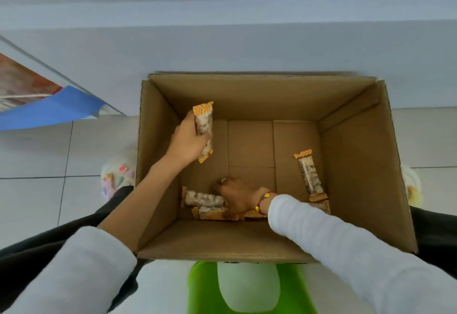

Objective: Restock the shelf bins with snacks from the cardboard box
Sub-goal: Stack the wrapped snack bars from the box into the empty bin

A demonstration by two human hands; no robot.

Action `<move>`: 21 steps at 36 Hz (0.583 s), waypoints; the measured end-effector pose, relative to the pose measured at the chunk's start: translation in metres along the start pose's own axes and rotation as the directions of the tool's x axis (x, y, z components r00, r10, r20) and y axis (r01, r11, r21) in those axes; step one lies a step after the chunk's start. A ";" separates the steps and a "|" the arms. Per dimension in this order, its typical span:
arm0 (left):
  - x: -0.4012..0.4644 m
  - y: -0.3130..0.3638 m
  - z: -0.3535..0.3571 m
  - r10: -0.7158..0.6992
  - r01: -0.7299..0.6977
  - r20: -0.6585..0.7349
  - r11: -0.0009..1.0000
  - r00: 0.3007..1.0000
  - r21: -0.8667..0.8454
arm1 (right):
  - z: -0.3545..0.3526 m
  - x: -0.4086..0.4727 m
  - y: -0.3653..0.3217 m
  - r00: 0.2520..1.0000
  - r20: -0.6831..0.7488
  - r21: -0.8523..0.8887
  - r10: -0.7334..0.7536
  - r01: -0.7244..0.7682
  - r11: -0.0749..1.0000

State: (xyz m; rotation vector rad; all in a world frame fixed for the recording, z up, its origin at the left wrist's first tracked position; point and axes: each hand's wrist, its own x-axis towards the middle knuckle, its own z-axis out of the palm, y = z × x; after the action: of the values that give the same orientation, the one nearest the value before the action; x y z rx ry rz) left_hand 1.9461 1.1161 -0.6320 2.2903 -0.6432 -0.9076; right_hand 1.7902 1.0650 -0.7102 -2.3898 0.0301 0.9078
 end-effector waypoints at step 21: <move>-0.059 0.091 -0.087 0.083 -0.032 0.084 0.874 0.993 -0.485 | -0.150 -0.142 -0.005 0.936 -0.145 0.631 0.322 -0.163 0.758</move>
State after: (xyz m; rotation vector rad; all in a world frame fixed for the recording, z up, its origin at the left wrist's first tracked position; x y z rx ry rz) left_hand 1.9519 1.1172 -0.4931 1.7772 -0.4588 -1.0295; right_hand 1.7727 0.9657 -0.5295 -1.8760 0.6552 0.5773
